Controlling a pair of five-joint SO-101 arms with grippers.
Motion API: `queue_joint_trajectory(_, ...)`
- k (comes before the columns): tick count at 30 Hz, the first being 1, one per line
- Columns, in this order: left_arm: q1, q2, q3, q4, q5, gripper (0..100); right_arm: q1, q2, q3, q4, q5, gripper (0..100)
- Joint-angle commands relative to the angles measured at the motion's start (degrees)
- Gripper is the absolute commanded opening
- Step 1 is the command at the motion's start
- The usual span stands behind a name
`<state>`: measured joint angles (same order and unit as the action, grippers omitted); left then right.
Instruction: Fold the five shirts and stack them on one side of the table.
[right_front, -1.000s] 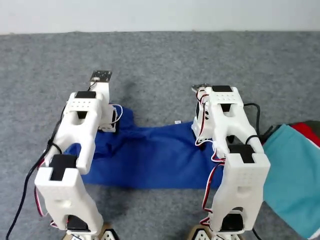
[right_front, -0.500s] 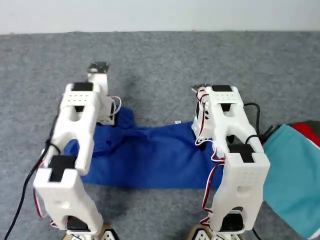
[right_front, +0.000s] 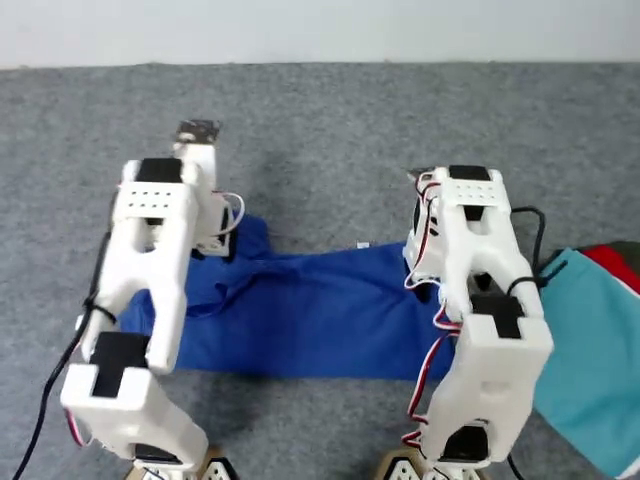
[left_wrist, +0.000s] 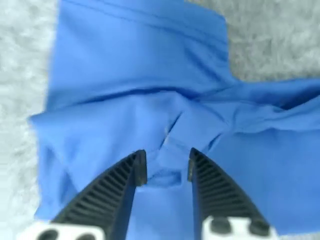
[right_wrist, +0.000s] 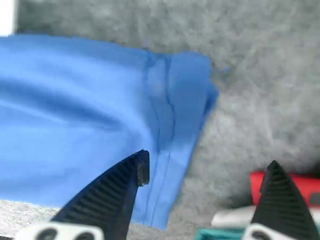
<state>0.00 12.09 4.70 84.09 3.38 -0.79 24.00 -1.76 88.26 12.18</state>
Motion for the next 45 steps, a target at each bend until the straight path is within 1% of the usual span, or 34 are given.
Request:
queue_joint_trajectory(1, 2.37, 3.52, -0.22, -4.48, 0.62, 15, -0.66, -6.81, -0.88, 1.27, -0.79, 35.1)
queue_joint_trajectory(5, 4.84, 8.79, -0.48, -9.05, 3.52, 15, -2.15, -8.84, -0.88, -1.01, -0.88, 35.1)
queue_joint_trajectory(9, 4.48, 10.81, -0.48, -13.19, 4.84, 15, -2.86, -8.75, -0.7, -7.25, -2.46, 35.1)
queue_joint_trajectory(14, 4.84, 10.73, -0.48, -13.63, 4.84, 15, -5.58, -7.96, -0.26, -11.38, -2.9, 35.1)
queue_joint_trajectory(18, 4.84, 10.73, -0.48, -13.54, 4.84, 15, -7.96, -3.56, 0.18, -14.2, -2.81, 35.1)
queue_joint_trajectory(23, 4.84, 10.73, -0.48, -13.71, 4.92, 15, -7.78, 3.21, -0.09, -16.84, -2.64, 35.1)
queue_joint_trajectory(32, 4.92, 11.34, -3.03, -13.8, 5.01, 15, -0.75, 6.9, -0.09, -17.8, -2.37, 35.1)
queue_joint_trajectory(36, 4.92, 11.43, -2.86, -14.51, 5.01, 15, -0.31, 6.55, -0.09, -20.97, -2.37, 35.1)
queue_joint_trajectory(38, 4.92, 11.43, -2.86, -14.51, 5.01, 15, -0.57, 6.55, -0.18, -20.97, -2.37, 35.1)
queue_joint_trajectory(42, 4.84, 11.34, -2.86, -14.24, 5.01, 15, -0.57, 5.93, -0.88, -17.98, -2.64, 35.1)
queue_joint_trajectory(45, 4.84, 10.73, -3.3, -12.66, 5.01, 15, -0.75, 3.12, -2.73, -12.88, -2.9, 35.1)
